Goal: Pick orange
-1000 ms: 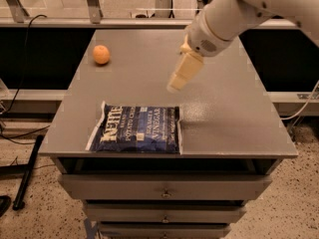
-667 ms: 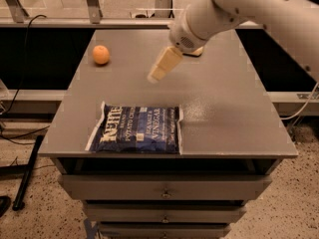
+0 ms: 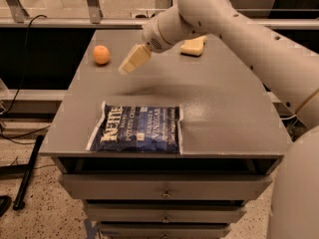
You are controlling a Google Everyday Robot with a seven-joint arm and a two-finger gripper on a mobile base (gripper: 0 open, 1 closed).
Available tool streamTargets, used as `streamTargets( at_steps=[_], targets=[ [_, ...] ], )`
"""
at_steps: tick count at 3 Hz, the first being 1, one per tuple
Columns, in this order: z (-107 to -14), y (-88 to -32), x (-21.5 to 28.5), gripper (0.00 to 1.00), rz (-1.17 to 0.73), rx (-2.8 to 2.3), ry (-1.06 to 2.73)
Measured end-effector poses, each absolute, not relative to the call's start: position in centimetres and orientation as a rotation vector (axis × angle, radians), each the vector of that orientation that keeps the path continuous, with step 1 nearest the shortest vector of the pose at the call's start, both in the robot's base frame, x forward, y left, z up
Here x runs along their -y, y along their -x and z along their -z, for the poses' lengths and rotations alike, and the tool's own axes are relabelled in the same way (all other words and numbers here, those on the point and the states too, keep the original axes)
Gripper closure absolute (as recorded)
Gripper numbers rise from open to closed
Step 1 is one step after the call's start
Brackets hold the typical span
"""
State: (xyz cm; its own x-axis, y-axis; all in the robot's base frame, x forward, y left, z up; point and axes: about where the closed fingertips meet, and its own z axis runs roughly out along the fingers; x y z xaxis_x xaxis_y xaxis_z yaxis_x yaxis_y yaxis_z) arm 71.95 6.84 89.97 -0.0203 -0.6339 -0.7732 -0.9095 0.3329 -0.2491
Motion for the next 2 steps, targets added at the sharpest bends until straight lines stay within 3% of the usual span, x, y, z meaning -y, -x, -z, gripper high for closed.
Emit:
streamTargets(
  at_steps=[2],
  targets=[
    [-86.7, -75.8, -13.8, 0.0, -0.562, -1.73, 1.319]
  ],
)
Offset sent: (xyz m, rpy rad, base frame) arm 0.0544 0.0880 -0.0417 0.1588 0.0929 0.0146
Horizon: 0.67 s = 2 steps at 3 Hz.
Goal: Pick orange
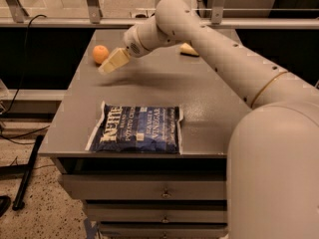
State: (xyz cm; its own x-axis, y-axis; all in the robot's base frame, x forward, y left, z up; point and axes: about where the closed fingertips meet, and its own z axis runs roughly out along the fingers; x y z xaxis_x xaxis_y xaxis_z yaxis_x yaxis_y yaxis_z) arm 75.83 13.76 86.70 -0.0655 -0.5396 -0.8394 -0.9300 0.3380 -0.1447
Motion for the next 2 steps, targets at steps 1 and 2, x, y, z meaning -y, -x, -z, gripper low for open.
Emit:
streamTargets(
  at_steps=[1, 2],
  targets=[
    [-86.1, -76.6, -15.4, 0.0, -0.598, -1.729, 1.304],
    [-85.4, -77.3, -17.2, 0.18, -0.637, -1.74, 1.281]
  ],
)
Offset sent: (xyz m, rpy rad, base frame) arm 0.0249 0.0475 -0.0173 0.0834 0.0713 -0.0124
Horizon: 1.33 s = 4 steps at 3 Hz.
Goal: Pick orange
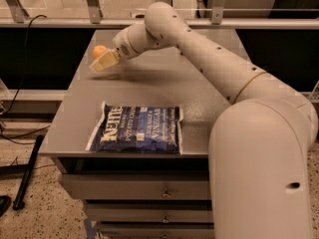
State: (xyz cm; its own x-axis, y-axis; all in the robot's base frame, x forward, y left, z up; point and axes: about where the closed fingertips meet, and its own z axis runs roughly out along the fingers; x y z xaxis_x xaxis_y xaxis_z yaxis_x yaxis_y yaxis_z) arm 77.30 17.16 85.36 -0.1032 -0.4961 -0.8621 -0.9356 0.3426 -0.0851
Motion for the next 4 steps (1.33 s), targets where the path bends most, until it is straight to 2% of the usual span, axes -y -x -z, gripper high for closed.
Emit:
streamTargets(
  at_steps=[1, 3, 4],
  targets=[
    [-84.2, -77.6, -18.3, 0.41, -0.662, -1.765, 1.258],
    [-87.8, -77.2, -17.5, 1.0, -0.692, -1.708, 1.153],
    [-91.0, -75.1, -10.6, 1.0, -0.639, -1.675, 1.084]
  ],
)
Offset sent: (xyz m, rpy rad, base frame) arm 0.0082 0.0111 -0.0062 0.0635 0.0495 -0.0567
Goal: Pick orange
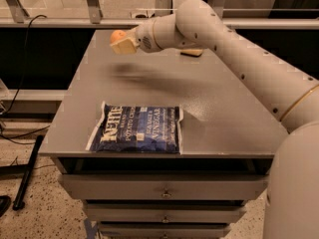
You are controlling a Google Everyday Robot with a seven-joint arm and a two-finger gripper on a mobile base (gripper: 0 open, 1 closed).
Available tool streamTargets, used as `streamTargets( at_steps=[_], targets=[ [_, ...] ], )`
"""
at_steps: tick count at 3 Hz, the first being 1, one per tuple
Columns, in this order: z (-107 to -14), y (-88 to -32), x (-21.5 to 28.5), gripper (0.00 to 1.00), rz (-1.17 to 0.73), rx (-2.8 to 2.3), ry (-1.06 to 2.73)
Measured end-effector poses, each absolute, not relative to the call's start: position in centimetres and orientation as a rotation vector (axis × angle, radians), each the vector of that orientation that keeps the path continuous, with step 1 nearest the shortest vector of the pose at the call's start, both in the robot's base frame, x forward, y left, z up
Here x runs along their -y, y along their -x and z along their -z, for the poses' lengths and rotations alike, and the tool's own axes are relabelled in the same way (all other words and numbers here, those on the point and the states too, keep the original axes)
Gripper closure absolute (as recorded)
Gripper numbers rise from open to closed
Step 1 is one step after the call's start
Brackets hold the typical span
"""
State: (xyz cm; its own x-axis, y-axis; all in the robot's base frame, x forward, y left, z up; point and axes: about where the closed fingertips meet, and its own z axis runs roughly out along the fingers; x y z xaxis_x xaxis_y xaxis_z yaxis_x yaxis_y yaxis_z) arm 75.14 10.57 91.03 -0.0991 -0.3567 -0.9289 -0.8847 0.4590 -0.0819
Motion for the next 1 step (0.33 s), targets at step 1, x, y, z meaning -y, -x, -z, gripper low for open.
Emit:
streamTargets(
  at_steps=[1],
  targets=[
    [-91.02, -75.14, -10.58, 1.0, -0.639, -1.675, 1.084]
  ],
)
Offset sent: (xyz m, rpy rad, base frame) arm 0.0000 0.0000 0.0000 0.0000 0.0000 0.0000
